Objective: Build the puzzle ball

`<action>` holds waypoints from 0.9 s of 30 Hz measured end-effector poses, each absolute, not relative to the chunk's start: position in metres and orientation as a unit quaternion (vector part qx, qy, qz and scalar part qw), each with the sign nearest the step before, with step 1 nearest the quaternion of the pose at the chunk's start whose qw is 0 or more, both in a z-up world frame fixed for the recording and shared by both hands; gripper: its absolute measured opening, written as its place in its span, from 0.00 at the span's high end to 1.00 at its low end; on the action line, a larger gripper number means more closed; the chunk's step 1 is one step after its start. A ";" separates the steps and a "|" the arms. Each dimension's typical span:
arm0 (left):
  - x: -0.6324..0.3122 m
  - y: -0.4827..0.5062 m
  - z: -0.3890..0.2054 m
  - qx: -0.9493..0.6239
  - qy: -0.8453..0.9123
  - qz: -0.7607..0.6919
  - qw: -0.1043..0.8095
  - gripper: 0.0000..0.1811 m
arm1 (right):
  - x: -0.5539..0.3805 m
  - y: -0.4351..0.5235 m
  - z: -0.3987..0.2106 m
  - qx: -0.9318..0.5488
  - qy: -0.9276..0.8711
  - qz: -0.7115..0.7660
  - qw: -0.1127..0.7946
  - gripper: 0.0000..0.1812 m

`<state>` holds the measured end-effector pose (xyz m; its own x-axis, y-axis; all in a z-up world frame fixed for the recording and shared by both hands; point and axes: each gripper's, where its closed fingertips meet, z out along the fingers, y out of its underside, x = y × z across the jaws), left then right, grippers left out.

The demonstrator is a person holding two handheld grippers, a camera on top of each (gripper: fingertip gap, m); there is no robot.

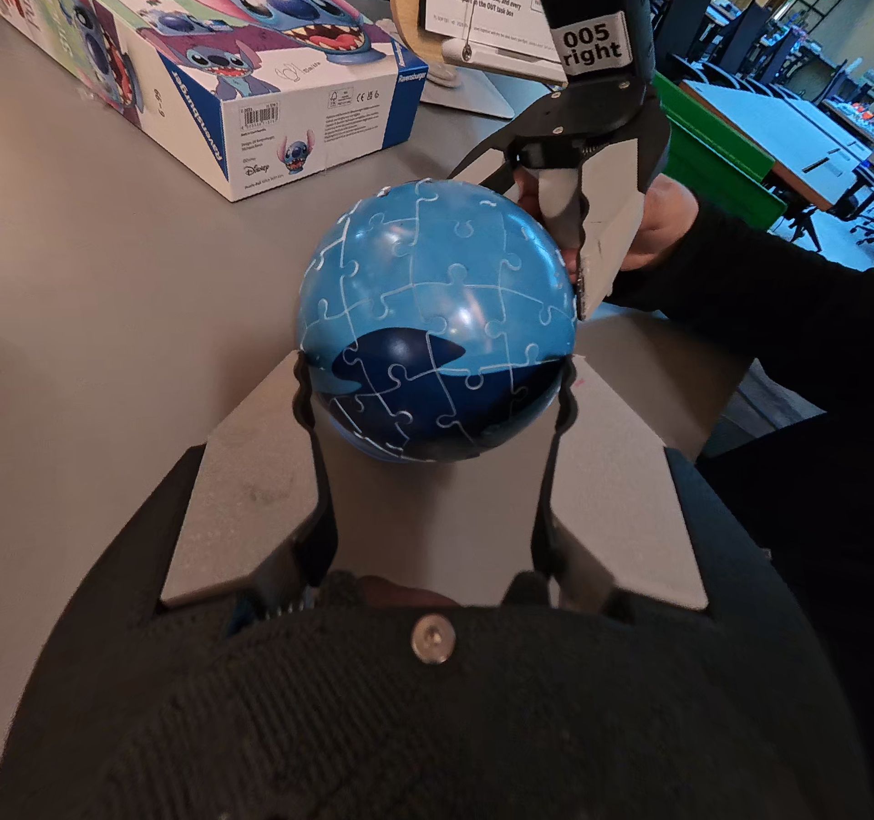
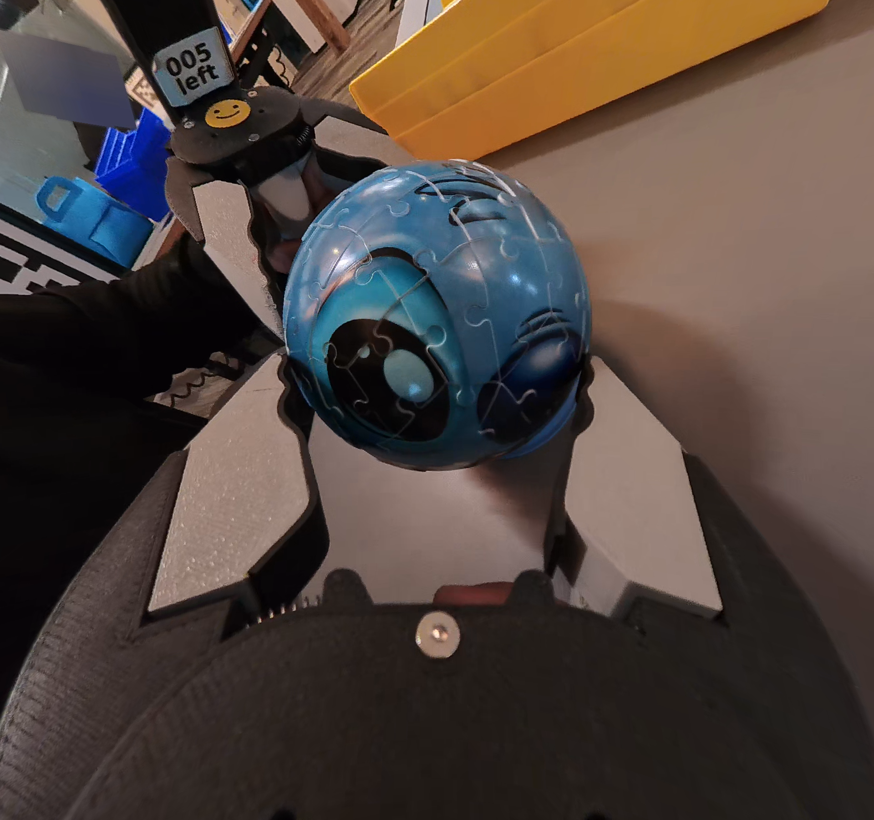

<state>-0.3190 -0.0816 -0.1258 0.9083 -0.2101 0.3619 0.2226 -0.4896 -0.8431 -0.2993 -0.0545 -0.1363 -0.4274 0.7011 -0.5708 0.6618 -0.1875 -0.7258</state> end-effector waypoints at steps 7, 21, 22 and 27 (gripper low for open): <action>-0.321 -0.079 -0.127 -0.831 0.023 -0.195 0.521 0.43 | -0.303 -0.051 -0.136 -0.523 -0.644 0.554 0.065 0.36; -0.323 -0.083 -0.129 -0.816 0.020 -0.195 0.544 0.45 | -0.299 -0.049 -0.138 -0.501 -0.628 0.588 0.090 0.38; -0.323 -0.083 -0.129 -0.816 0.019 -0.197 0.543 0.45 | -0.299 -0.049 -0.138 -0.503 -0.628 0.588 0.088 0.38; -0.323 -0.081 -0.128 -0.822 0.012 -0.206 0.531 0.45 | -0.299 -0.049 -0.138 -0.519 -0.631 0.571 0.079 0.38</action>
<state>-0.3228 -0.0813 -0.1283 0.9150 -0.2377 0.3259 0.1990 -0.4368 -0.8773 -0.2990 -0.0493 -0.1381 -0.4485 0.7451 -0.4936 0.5646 -0.1920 -0.8027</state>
